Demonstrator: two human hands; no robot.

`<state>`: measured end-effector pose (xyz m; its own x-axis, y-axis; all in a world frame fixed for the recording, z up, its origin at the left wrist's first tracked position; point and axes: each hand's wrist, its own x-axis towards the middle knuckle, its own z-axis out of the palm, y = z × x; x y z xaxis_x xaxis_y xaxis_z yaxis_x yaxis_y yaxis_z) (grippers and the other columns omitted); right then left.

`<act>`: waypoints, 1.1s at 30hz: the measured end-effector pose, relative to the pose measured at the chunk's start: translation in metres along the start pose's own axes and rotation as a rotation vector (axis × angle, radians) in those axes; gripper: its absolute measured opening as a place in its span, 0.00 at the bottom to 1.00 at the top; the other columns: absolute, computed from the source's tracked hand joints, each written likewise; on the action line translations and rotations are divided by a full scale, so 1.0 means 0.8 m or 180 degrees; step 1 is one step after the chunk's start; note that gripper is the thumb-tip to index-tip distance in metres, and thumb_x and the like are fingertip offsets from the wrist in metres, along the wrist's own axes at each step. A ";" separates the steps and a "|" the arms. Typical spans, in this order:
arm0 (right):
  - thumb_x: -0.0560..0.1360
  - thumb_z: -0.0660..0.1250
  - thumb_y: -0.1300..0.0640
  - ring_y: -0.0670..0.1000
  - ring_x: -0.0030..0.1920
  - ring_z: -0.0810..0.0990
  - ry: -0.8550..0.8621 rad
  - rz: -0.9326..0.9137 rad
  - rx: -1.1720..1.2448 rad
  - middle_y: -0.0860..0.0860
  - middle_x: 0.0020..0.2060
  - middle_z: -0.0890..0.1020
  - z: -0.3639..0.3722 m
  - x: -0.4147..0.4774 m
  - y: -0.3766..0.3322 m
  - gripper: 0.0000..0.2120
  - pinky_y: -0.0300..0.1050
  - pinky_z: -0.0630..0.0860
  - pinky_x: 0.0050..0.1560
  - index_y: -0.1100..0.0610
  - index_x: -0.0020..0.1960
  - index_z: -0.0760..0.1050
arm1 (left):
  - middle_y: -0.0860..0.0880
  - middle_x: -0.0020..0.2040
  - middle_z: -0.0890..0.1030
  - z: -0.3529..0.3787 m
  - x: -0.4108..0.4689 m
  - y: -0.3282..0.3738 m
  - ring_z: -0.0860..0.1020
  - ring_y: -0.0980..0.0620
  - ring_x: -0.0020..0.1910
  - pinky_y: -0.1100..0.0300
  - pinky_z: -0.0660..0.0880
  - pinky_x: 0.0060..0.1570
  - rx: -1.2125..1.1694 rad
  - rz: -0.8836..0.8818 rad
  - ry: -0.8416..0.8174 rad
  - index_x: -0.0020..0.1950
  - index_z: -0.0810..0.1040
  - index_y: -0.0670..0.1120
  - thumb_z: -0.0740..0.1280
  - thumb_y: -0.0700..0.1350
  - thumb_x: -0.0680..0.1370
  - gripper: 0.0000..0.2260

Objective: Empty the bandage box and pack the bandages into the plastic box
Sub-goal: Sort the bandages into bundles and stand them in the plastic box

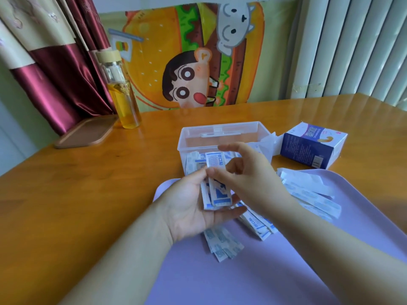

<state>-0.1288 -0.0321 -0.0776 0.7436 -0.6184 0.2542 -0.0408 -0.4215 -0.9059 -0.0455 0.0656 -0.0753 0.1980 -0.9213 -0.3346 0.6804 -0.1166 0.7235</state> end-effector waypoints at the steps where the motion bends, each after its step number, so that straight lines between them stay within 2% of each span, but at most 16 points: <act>1: 0.68 0.73 0.47 0.45 0.31 0.77 0.0055 -0.0033 -0.0202 0.45 0.31 0.73 0.001 -0.001 0.002 0.18 0.46 0.78 0.35 0.44 0.56 0.73 | 0.41 0.56 0.81 -0.002 0.001 -0.001 0.80 0.42 0.51 0.45 0.78 0.50 -0.0107 -0.0075 -0.0070 0.61 0.79 0.42 0.55 0.56 0.79 0.23; 4: 0.65 0.72 0.42 0.43 0.39 0.77 0.0157 -0.0263 -0.0922 0.42 0.36 0.74 0.002 -0.003 0.004 0.21 0.47 0.77 0.47 0.43 0.56 0.74 | 0.43 0.49 0.81 -0.004 0.003 -0.001 0.82 0.46 0.44 0.49 0.81 0.41 -0.0162 -0.0200 0.0008 0.59 0.79 0.45 0.54 0.59 0.80 0.23; 6: 0.64 0.73 0.41 0.39 0.48 0.74 -0.0032 -0.0362 -0.0970 0.41 0.47 0.73 -0.009 -0.002 0.002 0.27 0.36 0.74 0.51 0.43 0.62 0.72 | 0.46 0.44 0.78 -0.004 0.003 0.001 0.78 0.51 0.38 0.53 0.80 0.36 -0.0269 -0.0190 0.0196 0.56 0.79 0.46 0.56 0.56 0.80 0.18; 7: 0.64 0.74 0.43 0.37 0.51 0.72 -0.0249 -0.0376 -0.0822 0.41 0.53 0.71 -0.016 -0.001 0.000 0.32 0.28 0.71 0.50 0.41 0.66 0.68 | 0.47 0.41 0.76 -0.006 0.004 0.002 0.75 0.52 0.35 0.56 0.80 0.36 -0.0307 -0.0147 0.0308 0.55 0.79 0.46 0.57 0.54 0.80 0.16; 9: 0.61 0.78 0.46 0.33 0.60 0.65 -0.0848 -0.0543 -0.0752 0.40 0.65 0.65 -0.027 -0.002 -0.003 0.45 0.21 0.65 0.52 0.39 0.72 0.58 | 0.49 0.35 0.74 -0.008 0.006 0.002 0.72 0.54 0.31 0.59 0.76 0.35 -0.0242 -0.0090 0.0416 0.54 0.78 0.46 0.59 0.48 0.79 0.11; 11: 0.58 0.80 0.45 0.37 0.70 0.56 -0.1304 -0.0800 -0.1267 0.40 0.72 0.55 -0.026 -0.007 -0.001 0.57 0.28 0.61 0.64 0.38 0.74 0.46 | 0.47 0.37 0.73 -0.006 0.005 0.002 0.73 0.52 0.36 0.60 0.73 0.39 -0.0138 -0.0097 0.0252 0.56 0.75 0.44 0.62 0.42 0.74 0.12; 13: 0.58 0.79 0.44 0.44 0.72 0.54 -0.1428 -0.0972 -0.1735 0.41 0.73 0.53 -0.017 -0.012 0.002 0.60 0.40 0.61 0.69 0.38 0.75 0.40 | 0.43 0.47 0.73 -0.006 0.005 -0.001 0.71 0.48 0.50 0.58 0.70 0.49 0.0053 -0.0156 0.0136 0.58 0.73 0.42 0.63 0.41 0.70 0.16; 15: 0.60 0.79 0.45 0.45 0.66 0.62 -0.1374 -0.1066 -0.1795 0.42 0.68 0.59 -0.015 -0.011 0.004 0.58 0.41 0.65 0.65 0.40 0.75 0.41 | 0.42 0.52 0.72 -0.006 0.006 -0.004 0.68 0.47 0.55 0.57 0.68 0.51 0.0299 -0.0184 0.0124 0.58 0.74 0.42 0.60 0.41 0.75 0.13; 17: 0.62 0.78 0.48 0.44 0.56 0.66 -0.1275 -0.1077 -0.1759 0.44 0.61 0.64 -0.019 -0.008 0.003 0.54 0.36 0.68 0.57 0.41 0.75 0.46 | 0.44 0.49 0.75 -0.007 0.008 -0.007 0.68 0.47 0.54 0.57 0.69 0.50 0.0534 -0.0148 0.0156 0.54 0.78 0.43 0.57 0.41 0.78 0.11; 19: 0.63 0.78 0.49 0.42 0.50 0.66 -0.1202 -0.1089 -0.1820 0.45 0.58 0.64 -0.022 -0.006 0.002 0.51 0.31 0.65 0.50 0.43 0.75 0.49 | 0.47 0.39 0.77 -0.006 0.009 -0.010 0.72 0.49 0.47 0.57 0.73 0.43 0.0668 -0.0060 0.0211 0.45 0.82 0.45 0.57 0.40 0.79 0.13; 21: 0.62 0.78 0.47 0.44 0.49 0.68 -0.1209 -0.1162 -0.1882 0.44 0.60 0.62 -0.019 -0.008 0.001 0.51 0.32 0.67 0.49 0.43 0.75 0.50 | 0.49 0.33 0.75 -0.007 0.008 -0.012 0.72 0.52 0.37 0.60 0.73 0.37 0.0881 0.0149 0.0301 0.40 0.81 0.46 0.59 0.39 0.79 0.13; 24: 0.61 0.79 0.49 0.44 0.49 0.76 -0.1187 -0.0909 -0.1168 0.42 0.61 0.64 -0.023 -0.010 -0.007 0.48 0.34 0.74 0.51 0.41 0.73 0.55 | 0.50 0.30 0.71 -0.003 0.004 -0.010 0.69 0.54 0.31 0.62 0.70 0.34 0.1252 0.0436 0.0365 0.34 0.82 0.47 0.62 0.39 0.78 0.15; 27: 0.66 0.75 0.52 0.41 0.49 0.79 -0.1175 -0.0364 -0.0048 0.40 0.59 0.74 -0.038 -0.003 -0.014 0.34 0.38 0.76 0.54 0.41 0.68 0.66 | 0.52 0.27 0.68 0.000 0.000 -0.002 0.63 0.57 0.24 0.62 0.66 0.31 0.1358 0.0543 0.0207 0.34 0.81 0.46 0.70 0.40 0.72 0.06; 29: 0.70 0.71 0.57 0.47 0.48 0.80 -0.1109 -0.0290 0.0397 0.46 0.54 0.81 -0.044 0.003 -0.016 0.22 0.44 0.76 0.53 0.47 0.63 0.74 | 0.53 0.27 0.68 0.001 -0.004 0.004 0.61 0.58 0.23 0.64 0.67 0.30 0.1442 0.0520 0.0100 0.35 0.79 0.47 0.69 0.44 0.73 0.07; 31: 0.74 0.68 0.65 0.49 0.41 0.79 -0.0943 -0.0232 0.0863 0.53 0.44 0.83 -0.045 0.006 -0.016 0.11 0.44 0.77 0.46 0.54 0.54 0.78 | 0.53 0.29 0.69 0.003 -0.005 0.008 0.62 0.59 0.23 0.65 0.68 0.30 0.1563 0.0466 0.0028 0.42 0.82 0.47 0.66 0.48 0.72 0.08; 33: 0.74 0.67 0.67 0.49 0.33 0.76 -0.0664 -0.0250 0.0855 0.52 0.35 0.82 -0.047 0.009 -0.016 0.07 0.41 0.74 0.39 0.57 0.48 0.78 | 0.53 0.31 0.73 0.007 -0.006 0.010 0.68 0.58 0.25 0.65 0.73 0.33 0.1724 0.0476 0.0006 0.49 0.81 0.45 0.65 0.50 0.70 0.13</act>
<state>-0.1480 -0.0558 -0.0520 0.8591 -0.4304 0.2771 0.1783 -0.2558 -0.9502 -0.0449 0.0667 -0.0643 0.2661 -0.9418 -0.2054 0.1853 -0.1591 0.9697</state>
